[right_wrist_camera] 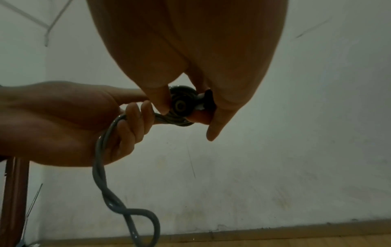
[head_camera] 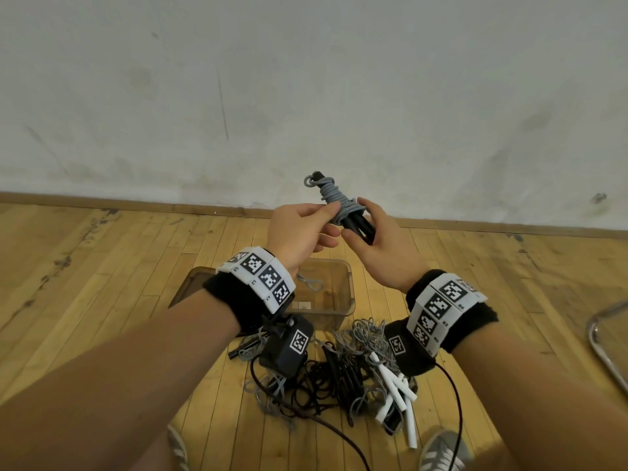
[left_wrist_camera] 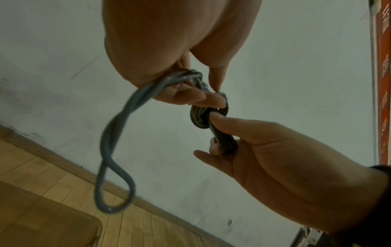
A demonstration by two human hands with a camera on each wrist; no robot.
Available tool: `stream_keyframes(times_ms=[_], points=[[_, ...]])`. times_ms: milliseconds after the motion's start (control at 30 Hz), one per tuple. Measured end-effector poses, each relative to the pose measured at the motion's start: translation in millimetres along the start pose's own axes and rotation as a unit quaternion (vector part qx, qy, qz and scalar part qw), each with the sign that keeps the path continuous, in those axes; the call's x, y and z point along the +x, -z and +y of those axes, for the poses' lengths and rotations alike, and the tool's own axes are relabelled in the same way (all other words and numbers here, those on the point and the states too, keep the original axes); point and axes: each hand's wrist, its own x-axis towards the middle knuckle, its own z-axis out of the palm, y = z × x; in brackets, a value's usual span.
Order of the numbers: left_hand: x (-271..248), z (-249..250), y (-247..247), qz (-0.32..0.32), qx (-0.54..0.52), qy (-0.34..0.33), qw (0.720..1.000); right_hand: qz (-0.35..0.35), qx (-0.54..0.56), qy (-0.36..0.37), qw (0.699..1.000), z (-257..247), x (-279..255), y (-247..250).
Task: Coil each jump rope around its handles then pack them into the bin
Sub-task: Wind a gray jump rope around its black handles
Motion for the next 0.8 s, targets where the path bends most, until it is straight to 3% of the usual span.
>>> stream_keyframes(times_ms=[200, 300, 400, 633, 800], points=[[2, 2, -1, -0.017, -0.019, 0.008, 1.0, 0.044, 0.115, -0.024, 0.992, -14, -8, 11], [0, 4, -3, -0.05, -0.034, 0.012, 0.998, 0.012, 0.255, -0.06, 0.965, -20, -13, 13], [-4, 4, -6, -0.066, -0.001, -0.009, 0.998, -0.035, 0.32, -0.087, 0.943, -21, -14, 8], [-3, 0, -4, -0.021, 0.041, -0.034, 0.998, -0.016, 0.157, -0.04, 0.987, -11, -11, 12], [-5, -2, -8, -0.023, 0.027, -0.026, 0.999, 0.021, 0.003, 0.019, 1.0, -9, -9, 10]])
